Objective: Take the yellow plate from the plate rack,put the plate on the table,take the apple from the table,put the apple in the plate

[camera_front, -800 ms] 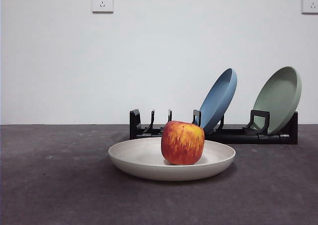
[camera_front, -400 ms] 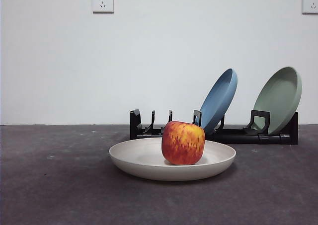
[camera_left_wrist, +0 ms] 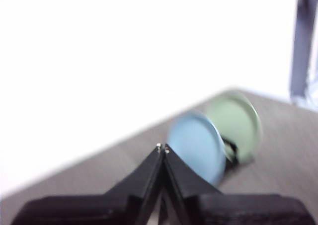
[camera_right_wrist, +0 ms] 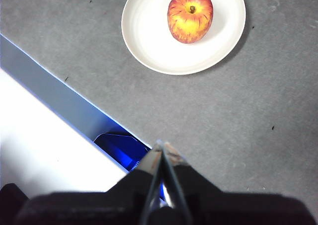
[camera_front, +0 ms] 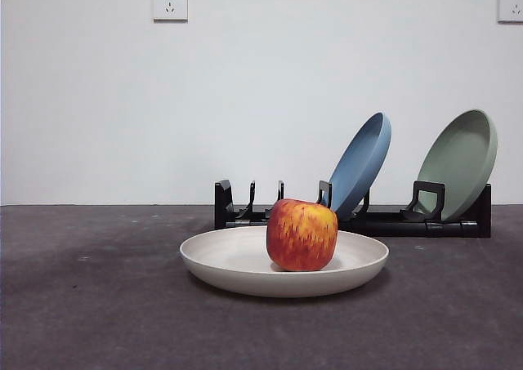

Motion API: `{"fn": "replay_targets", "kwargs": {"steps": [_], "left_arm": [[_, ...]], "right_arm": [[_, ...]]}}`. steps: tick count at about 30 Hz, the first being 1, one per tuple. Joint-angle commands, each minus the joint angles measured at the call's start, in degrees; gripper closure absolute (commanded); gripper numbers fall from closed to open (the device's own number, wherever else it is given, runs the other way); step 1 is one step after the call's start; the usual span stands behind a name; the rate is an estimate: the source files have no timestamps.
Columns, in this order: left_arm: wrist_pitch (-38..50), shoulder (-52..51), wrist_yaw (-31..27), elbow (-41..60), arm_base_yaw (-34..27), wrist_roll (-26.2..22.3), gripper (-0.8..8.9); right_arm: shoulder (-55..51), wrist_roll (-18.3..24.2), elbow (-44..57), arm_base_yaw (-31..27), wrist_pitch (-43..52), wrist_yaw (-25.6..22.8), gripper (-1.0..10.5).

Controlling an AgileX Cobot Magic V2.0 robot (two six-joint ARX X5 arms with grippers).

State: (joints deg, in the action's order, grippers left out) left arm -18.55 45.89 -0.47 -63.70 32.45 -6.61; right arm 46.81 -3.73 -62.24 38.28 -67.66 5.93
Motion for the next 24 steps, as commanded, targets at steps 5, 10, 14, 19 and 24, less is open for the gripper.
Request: {"fn": "replay_targets", "kwargs": {"steps": [5, 10, 14, 19, 24], "left_arm": [[15.1, -12.8, 3.7, 20.1, -14.4, -1.1, 8.17], [16.0, -22.1, 3.6, 32.5, -21.2, -0.7, 8.17], [16.8, -28.7, 3.6, 40.7, -24.9, 1.0, 8.17], [16.8, -35.7, 3.6, 49.5, -27.9, 3.4, 8.17], [16.5, -39.8, 3.6, 56.0, -29.2, 5.4, 8.17]], "right_arm": [[-0.1, -0.5, -0.1, 0.1, 0.2, -0.1, 9.5], [-0.1, -0.5, -0.1, 0.1, 0.2, -0.1, 9.5], [-0.1, -0.5, -0.1, 0.1, 0.2, -0.1, 9.5], [-0.1, -0.5, -0.1, 0.1, 0.2, -0.1, 9.5], [-0.1, -0.5, -0.1, 0.1, 0.2, -0.1, 9.5]]}}
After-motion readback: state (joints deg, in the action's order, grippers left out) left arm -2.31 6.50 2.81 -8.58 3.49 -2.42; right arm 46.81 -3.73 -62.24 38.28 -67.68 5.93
